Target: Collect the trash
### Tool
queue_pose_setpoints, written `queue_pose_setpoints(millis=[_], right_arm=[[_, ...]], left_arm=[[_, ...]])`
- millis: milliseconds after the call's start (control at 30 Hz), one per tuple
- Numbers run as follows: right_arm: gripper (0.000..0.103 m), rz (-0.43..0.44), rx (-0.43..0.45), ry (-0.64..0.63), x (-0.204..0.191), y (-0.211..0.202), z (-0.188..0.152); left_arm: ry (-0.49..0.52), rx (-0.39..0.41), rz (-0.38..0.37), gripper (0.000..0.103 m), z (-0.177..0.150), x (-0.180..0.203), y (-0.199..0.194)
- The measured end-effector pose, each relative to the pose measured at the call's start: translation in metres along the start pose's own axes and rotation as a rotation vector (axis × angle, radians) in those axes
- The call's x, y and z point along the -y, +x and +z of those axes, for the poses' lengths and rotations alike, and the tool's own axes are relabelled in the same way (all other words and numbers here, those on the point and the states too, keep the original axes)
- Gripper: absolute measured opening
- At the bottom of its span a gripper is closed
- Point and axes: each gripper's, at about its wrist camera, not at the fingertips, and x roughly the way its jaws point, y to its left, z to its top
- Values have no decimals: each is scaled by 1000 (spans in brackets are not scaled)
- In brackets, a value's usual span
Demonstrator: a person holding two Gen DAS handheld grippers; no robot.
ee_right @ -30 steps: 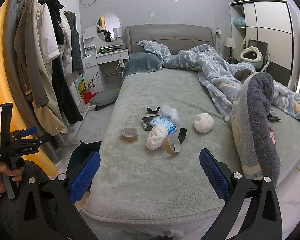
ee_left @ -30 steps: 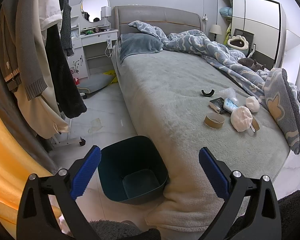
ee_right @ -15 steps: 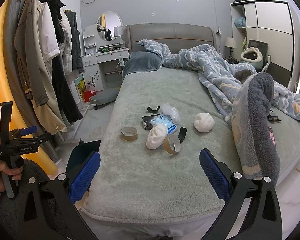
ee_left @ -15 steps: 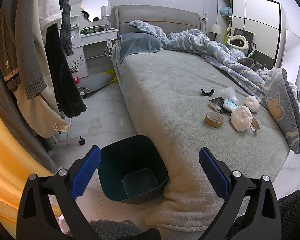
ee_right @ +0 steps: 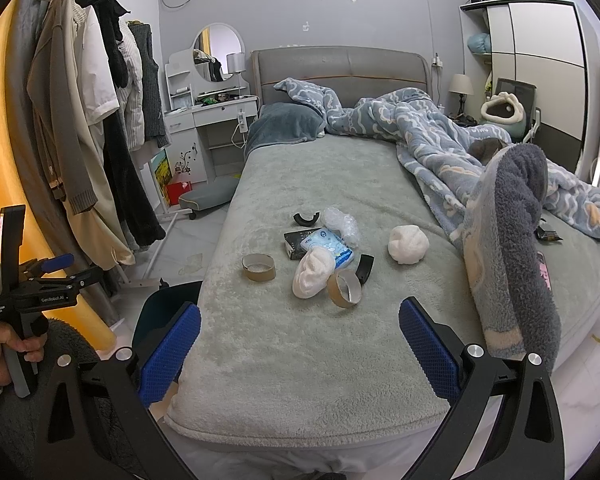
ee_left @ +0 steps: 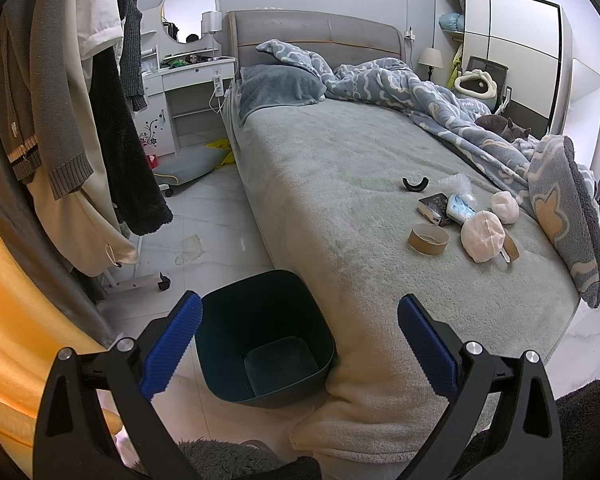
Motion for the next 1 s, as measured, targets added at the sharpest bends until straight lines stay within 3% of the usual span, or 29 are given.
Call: queue_pose_setpoints(millis=[867,1000], right_arm=[[100,-4,-1,11,3,0,0],[100,-16,-44,30,9,6,-4]], left_arm=[[3,-6,2,100,-2,1,2],[20,-29,3,100,-11,4,4]])
